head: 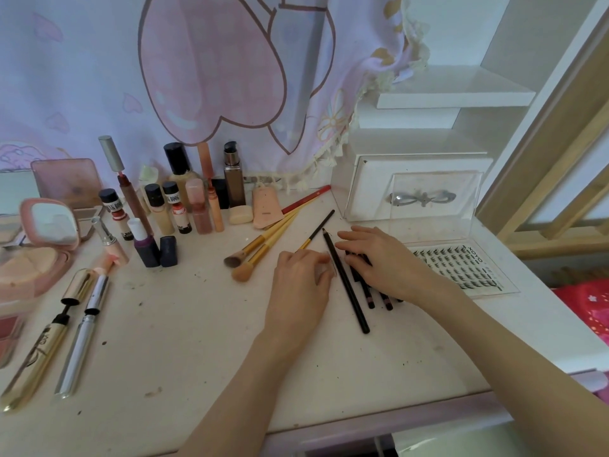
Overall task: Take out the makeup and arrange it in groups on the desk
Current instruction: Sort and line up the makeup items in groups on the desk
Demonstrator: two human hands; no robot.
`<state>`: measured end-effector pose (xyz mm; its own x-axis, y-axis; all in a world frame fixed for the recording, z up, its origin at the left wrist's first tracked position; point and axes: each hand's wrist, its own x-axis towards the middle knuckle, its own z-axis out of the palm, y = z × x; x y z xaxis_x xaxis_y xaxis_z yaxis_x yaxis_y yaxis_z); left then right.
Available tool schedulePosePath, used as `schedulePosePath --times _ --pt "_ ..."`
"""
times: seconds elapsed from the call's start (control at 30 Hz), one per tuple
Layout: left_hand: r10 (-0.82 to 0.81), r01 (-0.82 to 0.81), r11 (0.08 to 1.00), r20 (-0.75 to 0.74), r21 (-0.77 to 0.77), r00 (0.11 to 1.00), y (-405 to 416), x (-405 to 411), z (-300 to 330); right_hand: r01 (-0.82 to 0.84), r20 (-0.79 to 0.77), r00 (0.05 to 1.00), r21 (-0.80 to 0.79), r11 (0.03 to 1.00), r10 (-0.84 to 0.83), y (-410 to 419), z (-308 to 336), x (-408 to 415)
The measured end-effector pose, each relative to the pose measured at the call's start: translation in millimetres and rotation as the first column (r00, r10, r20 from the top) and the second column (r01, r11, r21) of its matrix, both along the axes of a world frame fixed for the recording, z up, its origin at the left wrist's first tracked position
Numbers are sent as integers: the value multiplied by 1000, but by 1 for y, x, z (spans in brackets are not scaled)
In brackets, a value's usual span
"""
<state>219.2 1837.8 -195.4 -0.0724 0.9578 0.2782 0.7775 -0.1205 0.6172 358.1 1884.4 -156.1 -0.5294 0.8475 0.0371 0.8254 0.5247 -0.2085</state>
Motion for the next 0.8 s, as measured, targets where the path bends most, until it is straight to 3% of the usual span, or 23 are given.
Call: schedulePosePath --times 0.17,0.5,0.8 --pt "-48 49 999 -59 13 997 -1 0 -2 -16 1 1000 -44 999 16 -6 -9 8" --pt "-129 136 990 -149 39 980 -1 2 -7 133 -69 987 -173 976 -146 -16 -11 28" --pt "-151 162 985 -181 50 972 -2 3 -7 69 55 997 -144 987 -61 -20 -11 27"
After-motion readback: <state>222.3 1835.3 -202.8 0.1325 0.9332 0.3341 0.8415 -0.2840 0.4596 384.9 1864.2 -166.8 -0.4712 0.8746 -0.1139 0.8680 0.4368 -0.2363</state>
